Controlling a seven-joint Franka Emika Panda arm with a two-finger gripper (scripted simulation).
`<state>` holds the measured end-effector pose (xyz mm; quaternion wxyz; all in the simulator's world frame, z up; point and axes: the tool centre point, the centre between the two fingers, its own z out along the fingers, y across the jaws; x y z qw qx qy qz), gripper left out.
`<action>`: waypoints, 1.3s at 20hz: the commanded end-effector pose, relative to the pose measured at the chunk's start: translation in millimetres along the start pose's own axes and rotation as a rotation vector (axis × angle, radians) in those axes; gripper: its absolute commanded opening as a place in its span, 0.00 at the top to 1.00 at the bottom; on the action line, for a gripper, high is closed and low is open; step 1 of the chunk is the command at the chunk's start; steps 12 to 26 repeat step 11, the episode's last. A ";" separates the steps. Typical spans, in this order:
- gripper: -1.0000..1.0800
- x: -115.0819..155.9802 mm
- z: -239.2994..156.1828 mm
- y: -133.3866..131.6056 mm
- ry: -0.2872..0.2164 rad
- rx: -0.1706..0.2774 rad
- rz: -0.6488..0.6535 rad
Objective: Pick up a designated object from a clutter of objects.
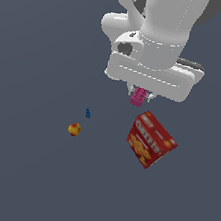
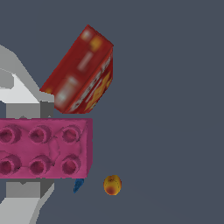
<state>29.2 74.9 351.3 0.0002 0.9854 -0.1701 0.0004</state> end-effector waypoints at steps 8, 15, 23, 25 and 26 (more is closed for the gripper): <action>1.00 4.2 -26.1 -18.5 -0.001 0.000 0.001; 1.00 4.6 -27.4 -19.5 -0.001 0.000 0.001; 1.00 4.6 -27.4 -19.5 -0.001 0.000 0.001; 1.00 4.6 -27.4 -19.5 -0.001 0.000 0.001; 1.00 4.6 -27.4 -19.5 -0.001 0.000 0.001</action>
